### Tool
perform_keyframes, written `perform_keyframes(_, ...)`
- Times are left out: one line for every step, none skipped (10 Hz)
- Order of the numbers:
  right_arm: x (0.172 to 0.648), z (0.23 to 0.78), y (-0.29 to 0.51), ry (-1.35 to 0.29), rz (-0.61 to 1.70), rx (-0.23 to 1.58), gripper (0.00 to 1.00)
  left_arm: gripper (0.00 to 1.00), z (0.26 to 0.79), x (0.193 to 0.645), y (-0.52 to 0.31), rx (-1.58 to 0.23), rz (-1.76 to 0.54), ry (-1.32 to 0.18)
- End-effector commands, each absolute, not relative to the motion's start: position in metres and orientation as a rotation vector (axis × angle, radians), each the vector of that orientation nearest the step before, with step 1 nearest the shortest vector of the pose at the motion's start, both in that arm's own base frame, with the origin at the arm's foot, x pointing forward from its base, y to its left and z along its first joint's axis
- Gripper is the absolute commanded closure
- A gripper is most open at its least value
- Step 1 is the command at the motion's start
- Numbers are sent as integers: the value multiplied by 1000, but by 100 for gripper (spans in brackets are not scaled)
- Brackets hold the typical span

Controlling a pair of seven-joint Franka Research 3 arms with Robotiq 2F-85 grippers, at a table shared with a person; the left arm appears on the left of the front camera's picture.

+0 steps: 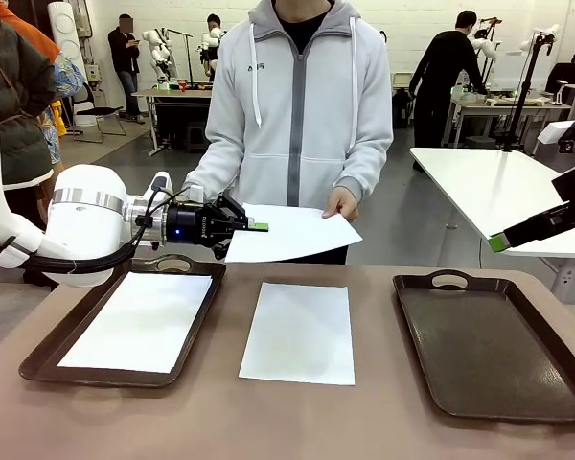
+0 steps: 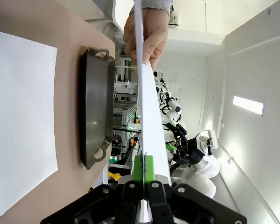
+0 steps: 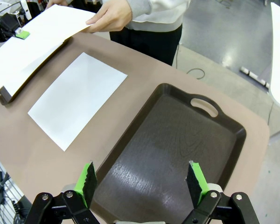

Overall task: Sort the A4 documents.
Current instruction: Receive the A4 Paper.

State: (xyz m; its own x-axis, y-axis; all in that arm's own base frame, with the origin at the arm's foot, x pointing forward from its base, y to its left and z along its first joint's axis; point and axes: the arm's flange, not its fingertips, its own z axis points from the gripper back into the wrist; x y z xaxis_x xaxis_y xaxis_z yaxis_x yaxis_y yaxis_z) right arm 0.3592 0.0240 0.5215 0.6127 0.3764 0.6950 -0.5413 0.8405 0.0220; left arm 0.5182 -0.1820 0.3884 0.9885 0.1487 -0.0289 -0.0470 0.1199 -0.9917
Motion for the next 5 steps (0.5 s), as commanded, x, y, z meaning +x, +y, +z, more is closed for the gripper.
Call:
perform_keyframes(360, 520, 24, -739, 537, 246, 0, 100, 389, 516, -183, -1429, 151, -103)
perform_keyframes(360, 520, 24, -739, 537, 246, 0, 100, 389, 516, -183, -1430, 138, -95)
perform_keyframes(360, 520, 24, -739, 537, 246, 0, 100, 391, 516, -182, -1428, 135, -55)
perform_keyframes(360, 520, 24, -739, 537, 246, 0, 100, 394, 514, -177, -1406, 123, -22)
perform_keyframes(360, 520, 24, -739, 537, 246, 0, 100, 388, 518, -182, -1440, 141, -82)
